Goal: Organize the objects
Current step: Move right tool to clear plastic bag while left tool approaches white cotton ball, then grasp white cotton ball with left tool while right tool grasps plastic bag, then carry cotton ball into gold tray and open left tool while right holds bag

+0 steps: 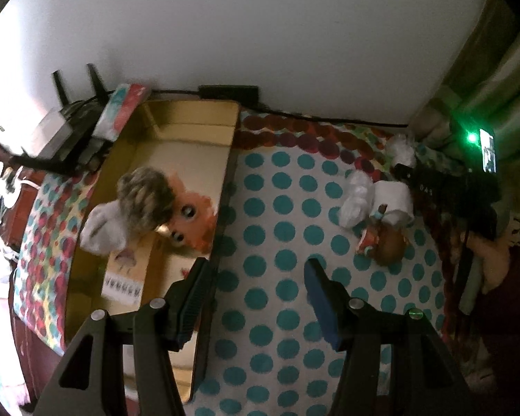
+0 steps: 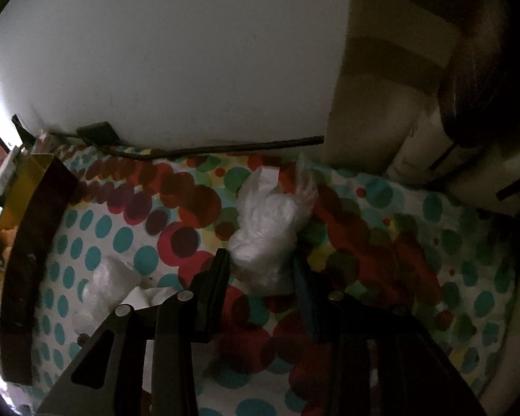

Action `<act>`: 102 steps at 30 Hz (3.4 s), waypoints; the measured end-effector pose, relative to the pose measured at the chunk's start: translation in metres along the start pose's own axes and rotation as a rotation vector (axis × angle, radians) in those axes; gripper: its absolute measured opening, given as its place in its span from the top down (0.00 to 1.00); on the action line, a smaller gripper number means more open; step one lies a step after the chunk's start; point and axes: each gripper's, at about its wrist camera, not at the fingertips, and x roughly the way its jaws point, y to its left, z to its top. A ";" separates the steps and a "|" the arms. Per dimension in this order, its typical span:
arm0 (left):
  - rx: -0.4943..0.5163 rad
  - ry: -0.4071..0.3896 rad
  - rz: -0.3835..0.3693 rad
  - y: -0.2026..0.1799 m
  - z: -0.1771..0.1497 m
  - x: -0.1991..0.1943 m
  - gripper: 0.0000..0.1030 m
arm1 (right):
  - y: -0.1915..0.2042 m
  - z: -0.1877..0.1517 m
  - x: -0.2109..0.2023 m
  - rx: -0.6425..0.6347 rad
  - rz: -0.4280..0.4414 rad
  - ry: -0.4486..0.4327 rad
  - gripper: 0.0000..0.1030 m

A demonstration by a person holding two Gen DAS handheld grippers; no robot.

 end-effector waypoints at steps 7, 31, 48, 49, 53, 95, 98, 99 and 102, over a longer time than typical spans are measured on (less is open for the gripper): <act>0.141 0.027 -0.061 -0.025 0.035 0.038 0.44 | -0.004 -0.005 -0.024 0.003 -0.046 -0.039 0.71; 0.352 0.171 -0.211 -0.089 0.076 0.114 0.44 | -0.025 -0.051 -0.089 0.281 -0.014 -0.045 0.69; 0.393 0.168 -0.079 -0.101 0.072 0.133 0.44 | -0.016 -0.065 -0.095 0.290 0.011 -0.036 0.68; 0.393 0.176 -0.074 -0.101 0.071 0.135 0.44 | -0.016 -0.066 -0.095 0.290 0.013 -0.037 0.68; 0.378 0.183 -0.076 -0.099 0.069 0.139 0.45 | -0.014 -0.067 -0.096 0.289 0.016 -0.034 0.68; 0.207 0.012 -0.056 -0.046 0.067 0.048 0.67 | -0.003 -0.068 -0.100 0.214 0.102 -0.030 0.69; 0.171 -0.009 -0.034 -0.044 0.062 0.044 0.67 | -0.002 -0.066 -0.101 0.195 0.116 -0.032 0.69; 0.151 -0.018 -0.026 -0.037 0.059 0.039 0.67 | -0.002 -0.066 -0.102 0.188 0.122 -0.032 0.69; 0.106 -0.030 -0.008 -0.021 0.052 0.028 0.67 | -0.001 -0.063 -0.102 0.168 0.136 -0.032 0.69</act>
